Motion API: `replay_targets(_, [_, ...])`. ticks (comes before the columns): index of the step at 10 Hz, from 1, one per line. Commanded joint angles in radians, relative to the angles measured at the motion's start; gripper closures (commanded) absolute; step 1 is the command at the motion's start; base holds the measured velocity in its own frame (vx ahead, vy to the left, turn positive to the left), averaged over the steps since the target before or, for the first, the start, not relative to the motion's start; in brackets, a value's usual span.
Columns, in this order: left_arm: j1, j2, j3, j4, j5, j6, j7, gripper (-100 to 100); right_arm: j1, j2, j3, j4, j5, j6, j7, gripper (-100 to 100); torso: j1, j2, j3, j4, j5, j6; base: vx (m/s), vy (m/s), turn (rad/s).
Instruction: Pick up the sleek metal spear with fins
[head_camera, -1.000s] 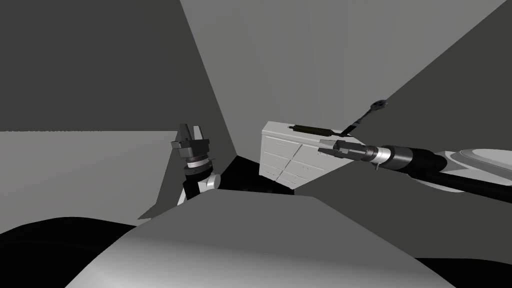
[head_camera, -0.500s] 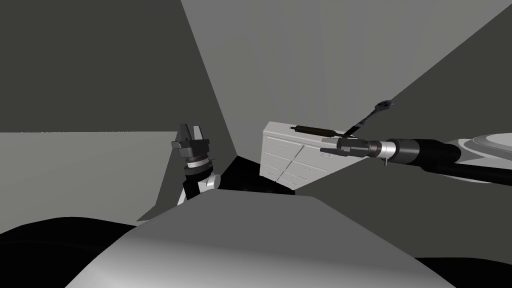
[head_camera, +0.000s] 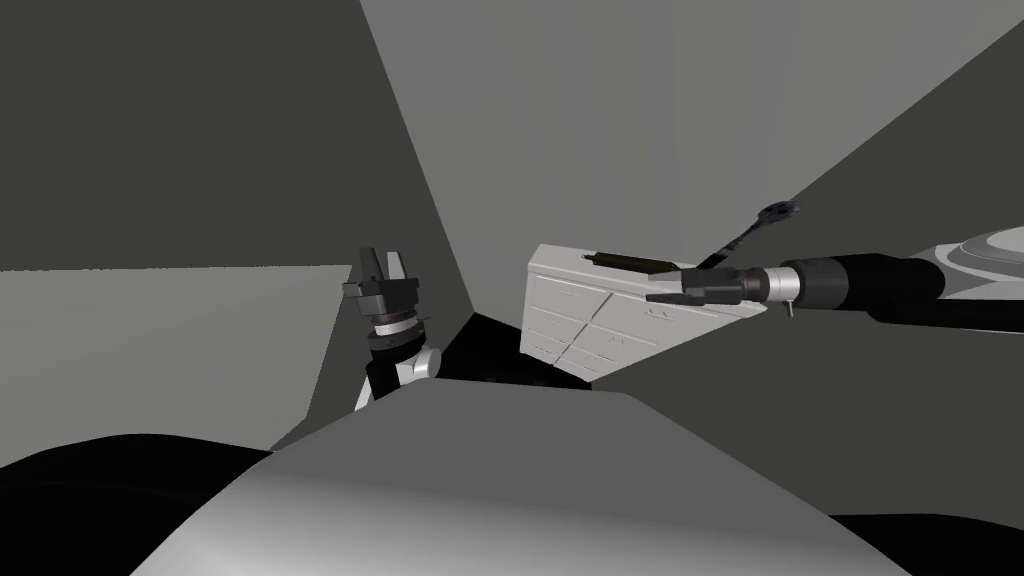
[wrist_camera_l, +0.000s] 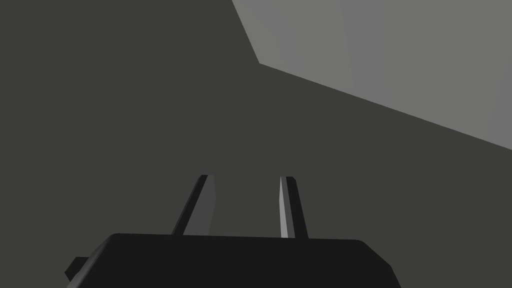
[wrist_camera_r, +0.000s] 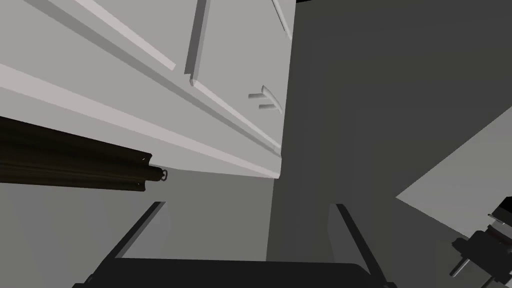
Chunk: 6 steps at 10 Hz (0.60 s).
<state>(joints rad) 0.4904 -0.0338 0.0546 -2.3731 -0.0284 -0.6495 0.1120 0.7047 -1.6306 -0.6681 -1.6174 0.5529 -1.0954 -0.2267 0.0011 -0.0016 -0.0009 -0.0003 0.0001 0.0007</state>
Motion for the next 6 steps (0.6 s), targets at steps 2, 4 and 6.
replay_targets(2, [0.0, 0.0, 0.0, 0.0, 0.0, 0.0, 0.0, 0, 0.031, -0.081, -0.04, 0.052, 0.057, -0.026, -0.008, -100, 0.0, 0.0, 0.0, 0.0, 0.0, 0.0, 0.044, 0.019, -0.031])
replay_targets(4, [0.0, 0.0, 0.0, 0.0, 0.0, 0.0, 0.0, 0, 0.053, -0.146, -0.066, 0.088, 0.095, -0.043, -0.012, -100, 0.0, -0.001, -0.001, 0.0, 0.0, 0.0, 0.046, 0.02, -0.037])
replay_targets(6, [0.0, 0.0, 0.0, 0.0, 0.0, 0.0, 0.0, 0, 0.074, -0.211, -0.091, 0.124, 0.133, -0.058, -0.016, -100, 0.0, -0.001, -0.001, 0.0, 0.0, 0.0, 0.051, 0.016, -0.036])
